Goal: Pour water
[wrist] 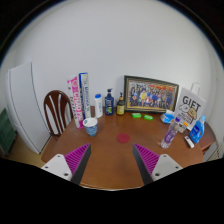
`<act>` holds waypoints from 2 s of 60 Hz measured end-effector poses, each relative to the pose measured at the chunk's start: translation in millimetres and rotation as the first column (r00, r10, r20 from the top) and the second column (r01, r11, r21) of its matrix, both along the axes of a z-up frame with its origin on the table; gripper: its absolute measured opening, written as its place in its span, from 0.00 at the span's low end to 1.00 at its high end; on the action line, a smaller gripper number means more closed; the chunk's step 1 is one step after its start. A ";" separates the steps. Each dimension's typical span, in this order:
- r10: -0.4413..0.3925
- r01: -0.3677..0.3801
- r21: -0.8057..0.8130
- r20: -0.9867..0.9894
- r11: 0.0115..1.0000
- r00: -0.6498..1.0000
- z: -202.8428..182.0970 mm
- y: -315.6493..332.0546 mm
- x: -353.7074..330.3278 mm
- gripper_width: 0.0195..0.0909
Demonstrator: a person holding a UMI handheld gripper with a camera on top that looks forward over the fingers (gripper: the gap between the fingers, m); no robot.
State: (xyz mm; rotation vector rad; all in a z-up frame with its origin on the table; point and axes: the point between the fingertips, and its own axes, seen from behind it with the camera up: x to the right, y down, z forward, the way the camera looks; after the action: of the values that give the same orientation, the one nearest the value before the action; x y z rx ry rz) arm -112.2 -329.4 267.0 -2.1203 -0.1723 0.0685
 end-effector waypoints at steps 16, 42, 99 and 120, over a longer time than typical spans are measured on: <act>-0.150 0.150 0.017 0.012 0.989 0.989 -26.7 18.8 107.5 0.93; -0.273 0.273 0.114 -0.014 0.955 0.962 -131.2 155.8 306.7 0.92; -0.205 0.162 0.253 0.154 0.954 0.966 -148.4 295.2 340.9 0.19; -0.180 -0.084 0.348 0.658 0.934 0.731 6.9 333.1 218.3 0.19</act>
State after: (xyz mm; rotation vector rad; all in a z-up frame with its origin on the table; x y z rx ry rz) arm 106.2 3.7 273.9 -1.6861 -0.5258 -0.7460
